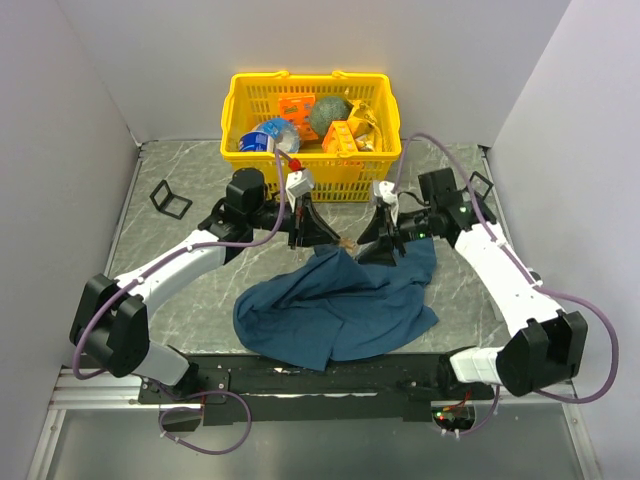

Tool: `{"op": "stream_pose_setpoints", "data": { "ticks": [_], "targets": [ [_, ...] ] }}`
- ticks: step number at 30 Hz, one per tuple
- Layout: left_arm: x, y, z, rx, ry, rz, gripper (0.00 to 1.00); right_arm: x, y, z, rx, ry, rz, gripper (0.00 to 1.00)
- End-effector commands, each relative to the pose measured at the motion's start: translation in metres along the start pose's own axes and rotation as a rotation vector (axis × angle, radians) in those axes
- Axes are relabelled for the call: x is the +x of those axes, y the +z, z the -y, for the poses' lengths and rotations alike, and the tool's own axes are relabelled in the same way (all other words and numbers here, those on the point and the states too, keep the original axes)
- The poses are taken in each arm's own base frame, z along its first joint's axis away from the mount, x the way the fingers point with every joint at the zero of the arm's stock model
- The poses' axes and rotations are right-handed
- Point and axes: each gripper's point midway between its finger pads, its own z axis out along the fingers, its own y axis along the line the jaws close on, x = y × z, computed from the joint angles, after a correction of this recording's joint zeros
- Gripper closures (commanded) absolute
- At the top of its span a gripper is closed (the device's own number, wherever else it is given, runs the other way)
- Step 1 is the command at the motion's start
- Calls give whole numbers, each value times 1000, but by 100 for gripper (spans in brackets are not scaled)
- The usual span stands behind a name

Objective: Remove the brooch from the garment
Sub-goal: Remove the brooch from the clothes.

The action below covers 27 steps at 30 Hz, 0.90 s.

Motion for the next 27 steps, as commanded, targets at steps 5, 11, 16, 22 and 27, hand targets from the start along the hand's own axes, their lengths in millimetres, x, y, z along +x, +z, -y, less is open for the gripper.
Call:
{"op": "stream_pose_setpoints", "data": {
  "ticks": [5,11,16,22,27],
  "targets": [
    [-39,-2,23,73,76,83,99,-22,8,-2,-54,-116,199,54],
    [-38,-3,21,68,71,97,99,-25,9,-2,-33,-146,240,65],
    [-37,-2,18,65,60,104,99,-28,7,-5,-9,-159,263,74],
    [-37,-4,11,43,37,127,99,-34,2,-8,51,-208,305,76],
    [-37,-5,8,29,33,139,99,-40,-5,-4,109,-216,313,73]
  ]
}}
